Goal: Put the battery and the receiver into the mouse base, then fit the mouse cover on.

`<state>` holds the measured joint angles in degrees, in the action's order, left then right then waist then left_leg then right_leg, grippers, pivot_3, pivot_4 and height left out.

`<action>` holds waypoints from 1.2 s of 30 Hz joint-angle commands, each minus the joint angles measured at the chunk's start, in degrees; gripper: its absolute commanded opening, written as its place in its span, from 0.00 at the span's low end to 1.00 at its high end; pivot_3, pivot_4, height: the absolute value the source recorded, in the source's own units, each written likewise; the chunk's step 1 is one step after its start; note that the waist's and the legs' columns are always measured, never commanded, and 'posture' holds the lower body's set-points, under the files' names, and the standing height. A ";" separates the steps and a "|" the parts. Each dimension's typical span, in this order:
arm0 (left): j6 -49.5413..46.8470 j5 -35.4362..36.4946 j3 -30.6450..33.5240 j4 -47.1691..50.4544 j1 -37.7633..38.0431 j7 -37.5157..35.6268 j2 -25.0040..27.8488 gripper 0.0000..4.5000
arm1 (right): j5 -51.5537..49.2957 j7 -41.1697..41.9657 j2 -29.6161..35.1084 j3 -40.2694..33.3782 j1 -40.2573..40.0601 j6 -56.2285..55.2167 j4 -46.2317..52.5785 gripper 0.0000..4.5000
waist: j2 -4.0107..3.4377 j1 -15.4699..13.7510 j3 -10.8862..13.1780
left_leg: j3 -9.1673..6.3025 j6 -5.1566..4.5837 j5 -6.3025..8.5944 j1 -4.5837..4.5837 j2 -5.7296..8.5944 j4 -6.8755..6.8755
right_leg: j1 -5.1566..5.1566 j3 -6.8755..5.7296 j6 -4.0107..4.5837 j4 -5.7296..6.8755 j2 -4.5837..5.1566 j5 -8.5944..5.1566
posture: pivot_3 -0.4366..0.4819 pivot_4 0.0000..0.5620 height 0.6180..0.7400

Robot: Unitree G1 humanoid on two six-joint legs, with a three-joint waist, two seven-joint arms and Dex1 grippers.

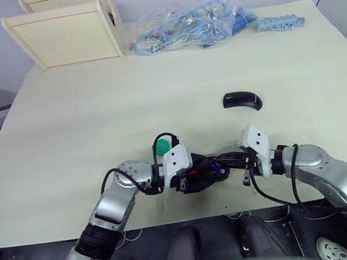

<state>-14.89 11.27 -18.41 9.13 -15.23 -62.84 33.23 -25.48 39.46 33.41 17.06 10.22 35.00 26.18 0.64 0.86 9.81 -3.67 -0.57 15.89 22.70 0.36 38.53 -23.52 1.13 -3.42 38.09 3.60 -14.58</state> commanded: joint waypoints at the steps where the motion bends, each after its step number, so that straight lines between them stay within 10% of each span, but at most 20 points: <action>1: -0.12 0.18 -0.18 1.66 0.66 -0.44 0.55 0.67 | 0.48 0.35 -0.23 -0.09 -0.74 0.10 1.09 0.01 | 0.00 0.00 0.00 | 0.00 0.00 0.00 0.00 0.00 0.00 | 0.00 0.00 0.00 0.00 0.00 0.00 | 0.48 0.27 1.00; 22: -0.79 0.25 -0.39 1.77 0.19 -0.23 0.20 0.67 | 5.40 1.20 1.23 3.96 -1.24 5.12 -2.02 0.01 | 0.01 0.09 -0.05 | 0.02 0.00 0.00 -0.59 0.00 -0.01 | 0.49 0.03 0.01 0.03 -0.01 -0.01 | 0.48 0.27 1.00; 31: -0.31 0.35 0.14 0.96 0.12 0.02 -0.24 0.67 | -6.91 2.36 -2.93 -8.80 -2.23 5.12 2.73 0.01 | 0.01 0.01 -0.04 | -0.01 0.00 0.01 -0.81 -0.01 -0.07 | 0.77 0.02 0.00 -0.06 0.00 -0.01 | 0.48 0.27 1.00; 34: -1.65 1.93 1.75 1.38 -0.14 0.25 -0.35 0.99 | -9.24 5.48 0.19 -13.12 -4.12 4.03 4.66 0.27 | 0.01 -0.10 -0.03 | -0.03 0.00 0.01 -0.78 0.00 -0.08 | 0.77 -0.01 0.00 -0.08 -0.01 -0.01 | 0.48 0.27 1.00; 36: -1.92 2.70 2.64 1.88 -0.19 0.30 -0.21 1.00 | -10.04 7.13 1.95 -14.67 -5.27 3.46 5.36 0.48 | 0.01 -0.12 -0.03 | -0.04 0.00 0.01 -0.76 0.01 -0.07 | 0.77 -0.02 0.00 -0.10 0.01 -0.01 | 0.48 0.27 1.00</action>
<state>-16.78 12.06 -17.72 9.10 -15.26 -62.49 32.99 -33.70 44.74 34.54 4.64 5.39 39.74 28.99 0.65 0.74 9.79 -3.71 -0.58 15.90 21.94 0.37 38.46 -22.74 1.10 -3.42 37.99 3.61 -14.59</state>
